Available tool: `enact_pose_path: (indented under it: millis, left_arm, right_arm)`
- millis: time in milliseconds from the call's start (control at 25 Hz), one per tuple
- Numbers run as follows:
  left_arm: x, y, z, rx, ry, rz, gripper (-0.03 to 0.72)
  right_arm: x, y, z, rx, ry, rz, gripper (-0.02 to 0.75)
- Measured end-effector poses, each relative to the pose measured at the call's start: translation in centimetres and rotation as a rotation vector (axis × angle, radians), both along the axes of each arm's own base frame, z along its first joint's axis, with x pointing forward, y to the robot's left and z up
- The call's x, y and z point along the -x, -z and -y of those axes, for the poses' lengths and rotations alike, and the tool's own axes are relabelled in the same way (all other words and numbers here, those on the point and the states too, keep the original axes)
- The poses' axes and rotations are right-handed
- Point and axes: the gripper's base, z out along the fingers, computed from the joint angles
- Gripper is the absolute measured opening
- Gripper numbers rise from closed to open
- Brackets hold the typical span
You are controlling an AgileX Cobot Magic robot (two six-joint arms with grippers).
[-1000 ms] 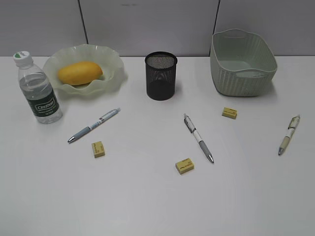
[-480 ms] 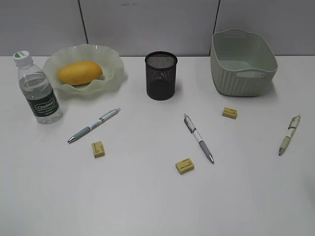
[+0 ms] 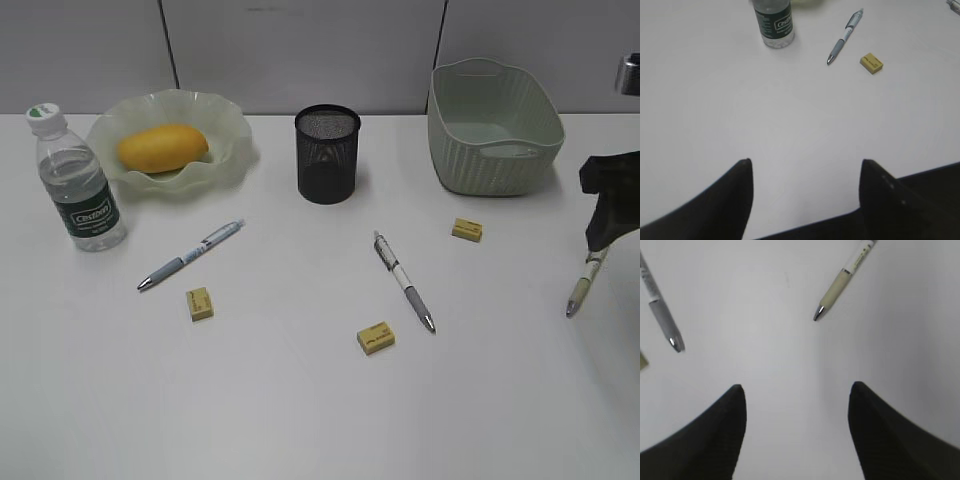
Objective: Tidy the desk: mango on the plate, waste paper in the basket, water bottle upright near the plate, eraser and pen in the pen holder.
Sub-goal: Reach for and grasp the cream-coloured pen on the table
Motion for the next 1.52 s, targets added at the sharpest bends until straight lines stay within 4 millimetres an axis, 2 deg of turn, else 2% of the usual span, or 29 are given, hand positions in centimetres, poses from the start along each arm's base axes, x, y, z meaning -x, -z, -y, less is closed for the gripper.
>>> enact_pose_path:
  millis: [160,320,680,880,1080,1400,1520]
  left_arm:
    - [0.0,0.0,0.0,0.000,0.000,0.000,0.502]
    - [0.0,0.0,0.0,0.000,0.000,0.000,0.502]
    - [0.0,0.0,0.0,0.000,0.000,0.000,0.489]
    - [0.0,0.0,0.0,0.000,0.000,0.000,0.490]
    - [0.0,0.0,0.0,0.000,0.000,0.000,0.489]
    - [0.0,0.0,0.0,0.000,0.000,0.000,0.489]
    - [0.0,0.0,0.0,0.000,0.000,0.000,0.489]
  right_arm:
    - [-2.4,1.5,1.6,-0.002,0.088,-0.046,0.508]
    - [-3.9,3.7,3.1,-0.004,0.176,-0.103,0.508]
    - [-6.0,8.6,3.8,-0.021,0.298,-0.146,0.489]
    - [-7.8,10.0,4.7,-0.028,0.353,-0.147,0.487]
    - [-9.8,10.5,4.9,-0.040,0.394,-0.128,0.470]
    - [-10.2,13.1,4.8,-0.039,0.445,-0.194,0.456]
    - [-10.2,13.5,4.8,-0.038,0.447,-0.203,0.437]
